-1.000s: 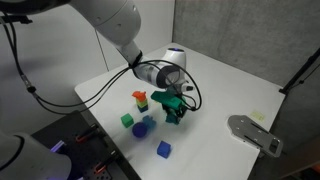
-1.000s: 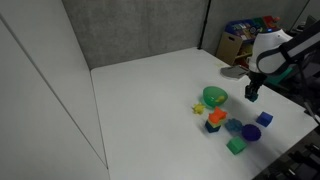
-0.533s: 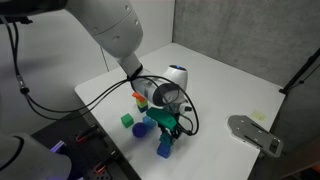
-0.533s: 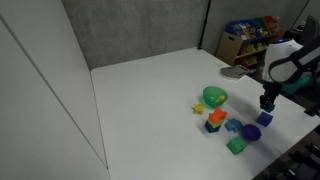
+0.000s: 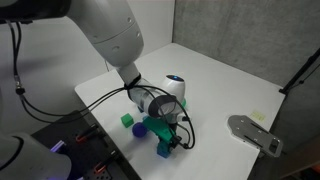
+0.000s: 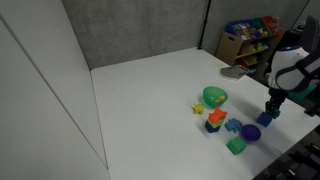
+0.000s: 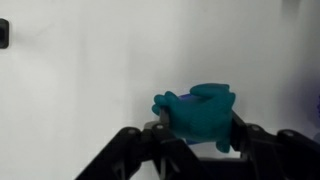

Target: Take the blue thong out of the bowl and place it on the blue block

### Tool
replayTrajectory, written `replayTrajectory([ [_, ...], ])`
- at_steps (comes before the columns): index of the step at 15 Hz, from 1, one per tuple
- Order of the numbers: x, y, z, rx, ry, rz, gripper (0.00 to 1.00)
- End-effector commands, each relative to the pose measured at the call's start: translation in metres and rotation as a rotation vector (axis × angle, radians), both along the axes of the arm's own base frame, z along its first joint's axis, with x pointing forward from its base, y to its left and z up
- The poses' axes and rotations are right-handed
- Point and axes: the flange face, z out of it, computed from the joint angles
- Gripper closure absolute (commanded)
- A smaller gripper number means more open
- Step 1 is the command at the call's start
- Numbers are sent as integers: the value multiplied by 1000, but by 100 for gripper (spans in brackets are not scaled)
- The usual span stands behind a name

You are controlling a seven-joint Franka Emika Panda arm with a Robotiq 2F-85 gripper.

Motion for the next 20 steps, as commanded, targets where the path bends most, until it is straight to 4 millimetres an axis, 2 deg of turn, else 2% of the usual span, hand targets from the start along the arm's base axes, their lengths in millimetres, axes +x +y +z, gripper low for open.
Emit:
replayTrajectory([
  [1,-4,-3,-6,16,-44,44,70],
  [7,-9,-2,-10,45,-63,92,70],
  [8,-10,-1,-11,50,-61,100,49],
  [9,-10,-2,-11,54,-60,107,21],
  [11,-9,-1,-6,62,-61,127,20],
  [14,-1,3,6,62,-59,141,0],
  [17,9,12,23,67,-67,153,0],
  [20,19,22,53,69,-69,166,0],
])
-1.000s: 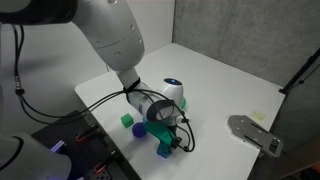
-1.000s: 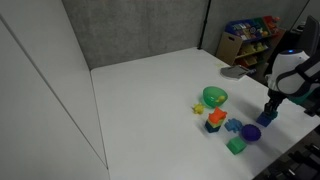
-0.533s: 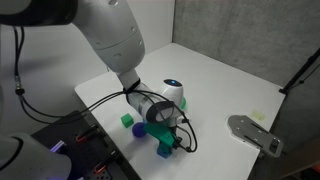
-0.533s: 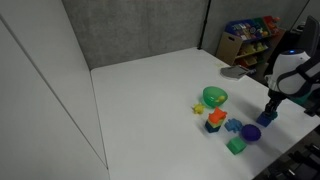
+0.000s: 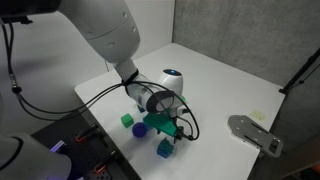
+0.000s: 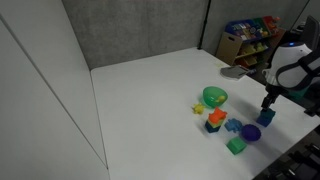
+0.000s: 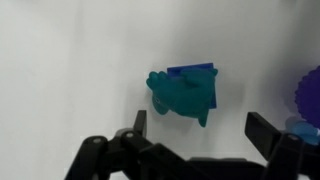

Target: Take the blue thong out of the bowl and place it on the blue block

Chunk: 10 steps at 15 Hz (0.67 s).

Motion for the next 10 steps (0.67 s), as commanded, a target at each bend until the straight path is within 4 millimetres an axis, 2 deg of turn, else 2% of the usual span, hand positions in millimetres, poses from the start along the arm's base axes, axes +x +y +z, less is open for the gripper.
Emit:
replayTrajectory([
  [1,9,10,45,20,4,24,0],
  [6,31,25,112,18,27,-70,0],
  [10,41,50,165,22,-4,-166,0],
])
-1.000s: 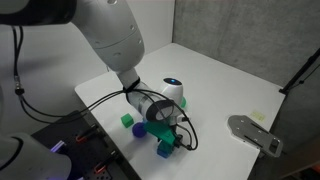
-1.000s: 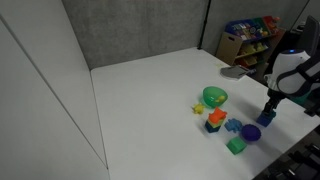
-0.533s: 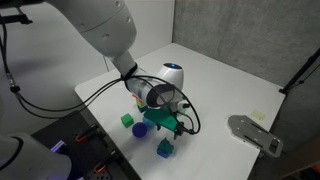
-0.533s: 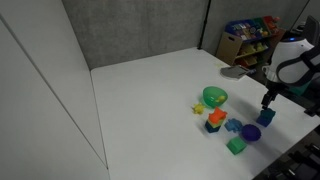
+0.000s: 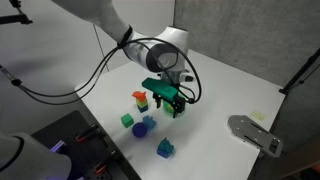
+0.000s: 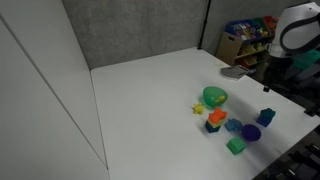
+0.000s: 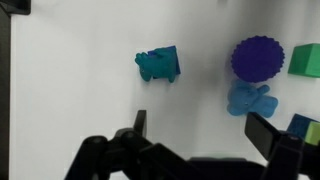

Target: Take the blue thong out of the bowl and place it on the blue block

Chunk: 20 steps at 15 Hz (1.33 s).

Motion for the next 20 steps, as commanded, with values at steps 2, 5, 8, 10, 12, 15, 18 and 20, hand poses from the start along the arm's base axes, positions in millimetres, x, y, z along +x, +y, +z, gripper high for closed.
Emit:
replayTrajectory([
  [2,7,37,60,-21,-30,-110,0],
  [5,5,71,92,-55,-34,-146,0],
  [8,-4,112,120,-77,-37,-145,0],
  [10,-12,135,139,-85,-41,-137,0],
  [12,-21,149,162,-77,-56,-123,0],
  [15,-42,149,207,-36,-88,-71,0],
  [18,-64,139,251,10,-133,-49,0],
  [20,-73,135,270,29,-144,-37,0],
])
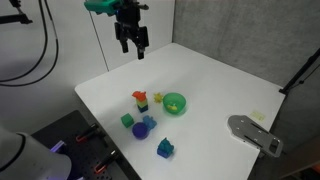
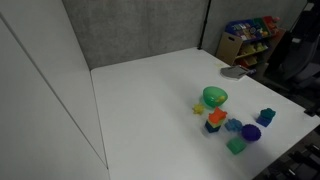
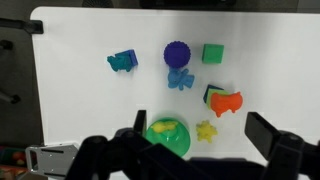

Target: Take the blue thong out of the bowl and place it on the blue block

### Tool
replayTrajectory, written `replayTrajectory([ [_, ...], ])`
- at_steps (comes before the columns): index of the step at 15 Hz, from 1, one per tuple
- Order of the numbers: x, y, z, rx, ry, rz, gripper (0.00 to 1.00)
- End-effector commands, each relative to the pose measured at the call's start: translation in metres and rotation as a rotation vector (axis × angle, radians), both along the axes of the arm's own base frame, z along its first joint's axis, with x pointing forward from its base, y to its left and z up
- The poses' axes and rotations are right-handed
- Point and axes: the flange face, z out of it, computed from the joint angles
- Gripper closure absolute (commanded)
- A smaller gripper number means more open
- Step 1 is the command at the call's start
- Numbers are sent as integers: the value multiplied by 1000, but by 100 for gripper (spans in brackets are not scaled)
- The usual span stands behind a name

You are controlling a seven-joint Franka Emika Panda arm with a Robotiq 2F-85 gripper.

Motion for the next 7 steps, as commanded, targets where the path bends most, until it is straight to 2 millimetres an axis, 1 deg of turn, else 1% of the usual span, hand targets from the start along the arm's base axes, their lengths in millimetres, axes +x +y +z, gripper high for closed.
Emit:
replayTrajectory([
  [1,-21,-9,31,48,-20,23,0],
  [2,-23,-10,35,56,-27,23,0],
  [3,-17,-6,27,25,-26,11,0],
  [5,-21,-8,33,30,-35,12,0],
  [7,-21,-8,33,30,-34,12,0],
])
